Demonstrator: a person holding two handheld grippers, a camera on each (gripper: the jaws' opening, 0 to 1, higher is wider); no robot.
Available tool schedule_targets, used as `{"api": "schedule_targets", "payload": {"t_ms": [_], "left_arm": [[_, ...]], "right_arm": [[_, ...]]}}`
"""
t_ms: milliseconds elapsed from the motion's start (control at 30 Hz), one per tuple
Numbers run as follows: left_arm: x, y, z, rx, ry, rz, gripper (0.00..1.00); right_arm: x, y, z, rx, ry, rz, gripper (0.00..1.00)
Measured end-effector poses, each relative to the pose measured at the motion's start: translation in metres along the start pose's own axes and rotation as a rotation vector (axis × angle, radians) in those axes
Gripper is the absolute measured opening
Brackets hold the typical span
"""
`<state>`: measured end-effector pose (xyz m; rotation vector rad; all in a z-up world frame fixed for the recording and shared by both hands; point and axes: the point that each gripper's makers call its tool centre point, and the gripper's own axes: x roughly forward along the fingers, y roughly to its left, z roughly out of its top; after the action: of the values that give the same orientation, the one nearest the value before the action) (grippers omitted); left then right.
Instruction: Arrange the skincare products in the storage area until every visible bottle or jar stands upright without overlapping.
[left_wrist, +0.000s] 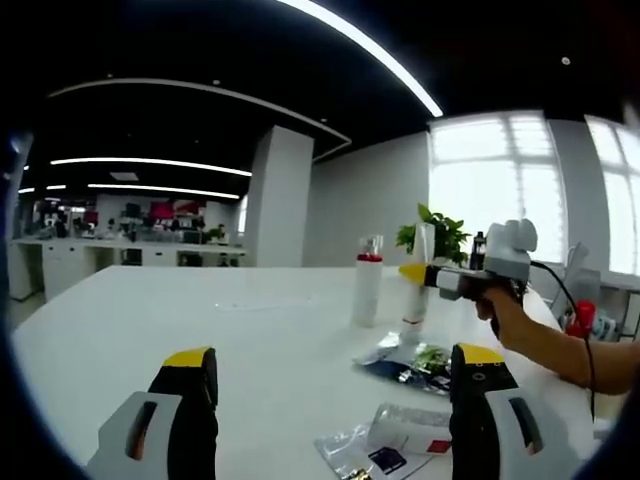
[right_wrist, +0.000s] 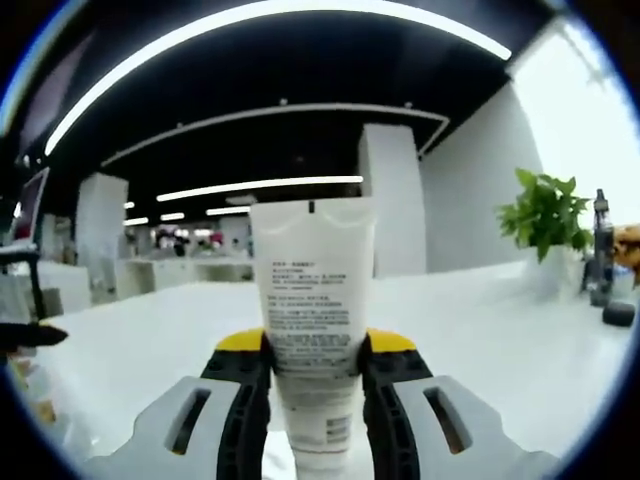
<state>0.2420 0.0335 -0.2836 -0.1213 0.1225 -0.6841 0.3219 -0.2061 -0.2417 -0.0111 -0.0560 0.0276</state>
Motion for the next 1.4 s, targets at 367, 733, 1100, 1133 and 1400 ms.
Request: {"api": "schedule_targets", "payload": {"t_ms": [367,733,1100,1133,1400], "left_arm": [[0.0,0.001,-0.001,0.008,0.006,0.008,1.0],[-0.003,-0.005,-0.004,0.017,0.01,0.013,0.99],[-0.005,-0.008,-0.009,0.023,0.021,0.017,0.99],[-0.005,-0.008,-0.009,0.023,0.022,0.017,0.99],[-0.007,-0.01,-0.011,0.016,0.025,0.014,0.99]], "right_arm": [[0.003,0.001,0.002,-0.016,-0.041,0.009,0.35],[0.006,0.001,-0.008,-0.05,-0.013,0.036,0.35],[0.009,0.001,-0.012,-0.063,0.0,0.092,0.36],[0.008,0.001,-0.015,-0.071,0.01,0.092,0.37],[0.011,-0.005,-0.022,-0.013,0.041,0.085,0.41]]}}
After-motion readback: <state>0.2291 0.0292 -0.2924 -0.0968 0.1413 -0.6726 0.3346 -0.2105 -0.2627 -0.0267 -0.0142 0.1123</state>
